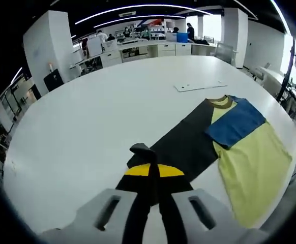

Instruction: Fold the garment on the visible template until the final outline fits inside the template.

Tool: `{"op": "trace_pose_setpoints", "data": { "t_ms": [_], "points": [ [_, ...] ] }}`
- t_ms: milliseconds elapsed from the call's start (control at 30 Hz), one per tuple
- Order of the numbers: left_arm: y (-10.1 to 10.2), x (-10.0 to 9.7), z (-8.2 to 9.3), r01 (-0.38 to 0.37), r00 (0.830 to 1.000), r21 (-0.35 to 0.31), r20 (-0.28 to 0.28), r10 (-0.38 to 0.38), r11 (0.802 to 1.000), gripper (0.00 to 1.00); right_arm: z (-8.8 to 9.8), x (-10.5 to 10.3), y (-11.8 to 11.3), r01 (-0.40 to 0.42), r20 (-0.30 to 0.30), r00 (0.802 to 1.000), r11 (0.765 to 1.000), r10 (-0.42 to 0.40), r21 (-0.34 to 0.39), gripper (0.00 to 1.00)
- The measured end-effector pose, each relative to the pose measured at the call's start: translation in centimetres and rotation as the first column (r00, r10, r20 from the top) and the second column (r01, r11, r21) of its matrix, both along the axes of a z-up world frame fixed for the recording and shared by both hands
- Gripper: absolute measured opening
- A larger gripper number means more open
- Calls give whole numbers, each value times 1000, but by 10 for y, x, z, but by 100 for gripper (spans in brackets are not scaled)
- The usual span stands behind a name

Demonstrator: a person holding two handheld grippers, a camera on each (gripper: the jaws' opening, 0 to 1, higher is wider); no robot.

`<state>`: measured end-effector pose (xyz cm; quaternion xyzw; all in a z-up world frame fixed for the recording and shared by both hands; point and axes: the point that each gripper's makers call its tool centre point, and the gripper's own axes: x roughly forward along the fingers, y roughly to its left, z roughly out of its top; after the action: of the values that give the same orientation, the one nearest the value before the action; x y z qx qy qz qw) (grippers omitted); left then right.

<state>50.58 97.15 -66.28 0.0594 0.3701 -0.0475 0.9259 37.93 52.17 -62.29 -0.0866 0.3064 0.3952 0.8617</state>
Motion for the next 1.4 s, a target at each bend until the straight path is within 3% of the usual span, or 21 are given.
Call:
{"op": "trace_pose_setpoints", "data": {
  "t_ms": [500, 1233, 1400],
  "points": [
    [-59, 27, 14, 117, 993, 9, 12, -117, 993, 0, -2, -4, 0, -9, 5, 1000, 1000, 9, 1, 99],
    [-145, 67, 38, 262, 964, -10, 52, -261, 965, 0, -15, -3, 3, -40, 4, 999, 999, 41, -6, 99],
    [-156, 70, 39, 278, 960, -13, 48, -277, 961, 0, -16, -3, 6, -39, 5, 999, 999, 39, 11, 100]
  ]
}}
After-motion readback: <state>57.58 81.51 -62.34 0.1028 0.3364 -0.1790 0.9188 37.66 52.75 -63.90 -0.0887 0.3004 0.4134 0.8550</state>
